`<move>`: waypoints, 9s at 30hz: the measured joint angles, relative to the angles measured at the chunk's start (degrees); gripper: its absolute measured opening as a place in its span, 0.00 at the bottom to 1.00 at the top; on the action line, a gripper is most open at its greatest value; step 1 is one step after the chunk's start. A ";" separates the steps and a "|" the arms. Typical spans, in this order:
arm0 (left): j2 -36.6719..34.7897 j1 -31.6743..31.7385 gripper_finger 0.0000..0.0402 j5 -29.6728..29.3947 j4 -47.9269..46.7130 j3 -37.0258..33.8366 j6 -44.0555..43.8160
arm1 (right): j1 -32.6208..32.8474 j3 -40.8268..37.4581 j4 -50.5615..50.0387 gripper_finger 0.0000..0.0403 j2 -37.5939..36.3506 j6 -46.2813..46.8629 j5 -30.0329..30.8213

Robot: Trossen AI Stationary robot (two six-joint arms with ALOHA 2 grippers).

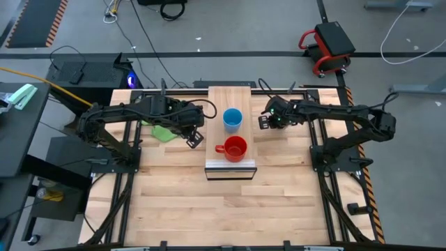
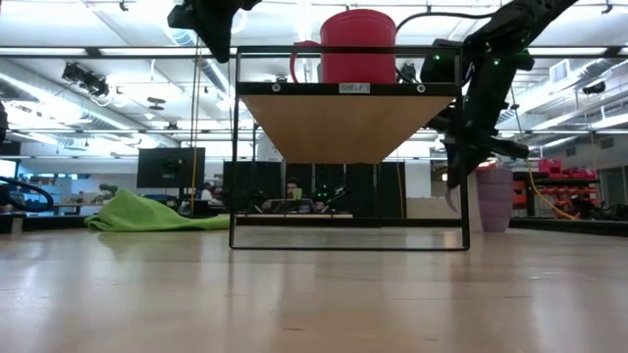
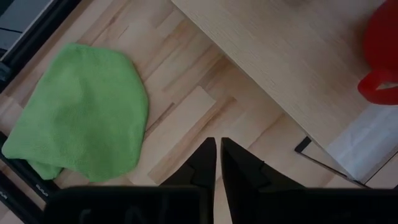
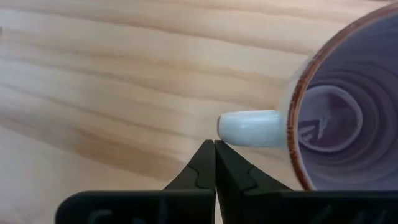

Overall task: Stack small to large cups/mugs on shelf
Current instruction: Put the violet mug on the shelf

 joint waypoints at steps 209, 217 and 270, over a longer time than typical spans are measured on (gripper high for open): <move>0.00 -1.36 0.05 -5.01 1.23 -0.02 -2.49 | -6.49 9.37 -26.47 0.18 1.14 0.11 -2.54; 0.00 -1.36 0.07 -5.01 1.26 -0.02 -2.44 | -7.05 9.40 -24.93 0.19 -1.84 -2.46 -0.28; 0.00 -1.29 0.08 -4.87 2.03 -0.02 -2.93 | -7.25 4.50 -21.88 0.19 -0.79 -2.14 -1.77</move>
